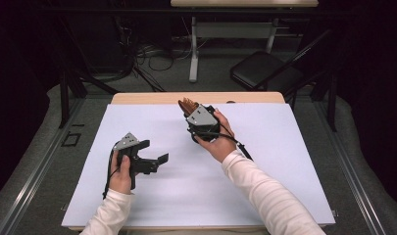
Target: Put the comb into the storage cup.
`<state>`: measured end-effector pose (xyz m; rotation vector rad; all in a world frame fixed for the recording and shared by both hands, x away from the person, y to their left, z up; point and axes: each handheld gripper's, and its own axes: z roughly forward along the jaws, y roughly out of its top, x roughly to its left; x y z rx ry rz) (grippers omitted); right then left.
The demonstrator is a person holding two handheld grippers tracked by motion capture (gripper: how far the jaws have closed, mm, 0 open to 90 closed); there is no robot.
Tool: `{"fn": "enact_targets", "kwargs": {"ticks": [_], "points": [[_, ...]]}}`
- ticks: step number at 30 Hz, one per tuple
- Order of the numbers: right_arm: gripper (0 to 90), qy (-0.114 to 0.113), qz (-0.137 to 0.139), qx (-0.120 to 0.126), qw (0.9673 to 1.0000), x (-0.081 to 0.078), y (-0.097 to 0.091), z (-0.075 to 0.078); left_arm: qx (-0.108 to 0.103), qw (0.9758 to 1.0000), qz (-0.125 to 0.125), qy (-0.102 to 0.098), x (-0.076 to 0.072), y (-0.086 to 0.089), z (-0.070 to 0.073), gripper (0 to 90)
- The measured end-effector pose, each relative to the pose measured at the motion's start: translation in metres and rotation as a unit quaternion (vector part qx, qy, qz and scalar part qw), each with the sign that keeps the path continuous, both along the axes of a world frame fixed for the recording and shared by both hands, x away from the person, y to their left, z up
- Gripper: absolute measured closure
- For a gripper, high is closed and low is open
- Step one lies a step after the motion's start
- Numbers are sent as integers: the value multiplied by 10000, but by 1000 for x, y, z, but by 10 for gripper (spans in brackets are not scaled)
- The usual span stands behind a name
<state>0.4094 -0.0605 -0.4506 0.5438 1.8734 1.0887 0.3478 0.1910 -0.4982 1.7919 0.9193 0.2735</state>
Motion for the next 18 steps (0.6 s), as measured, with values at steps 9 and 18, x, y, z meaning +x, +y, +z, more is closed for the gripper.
{"fn": "enact_targets", "kwargs": {"ticks": [9,18], "points": [[482,-122,45,-94,9999,-3,4,-4,-12,10000,43,21,3,0,-1,5],[477,-234,126,-256,9993,-7,9,-8,-6,10000,65,38,5,1,-2,5]]}}
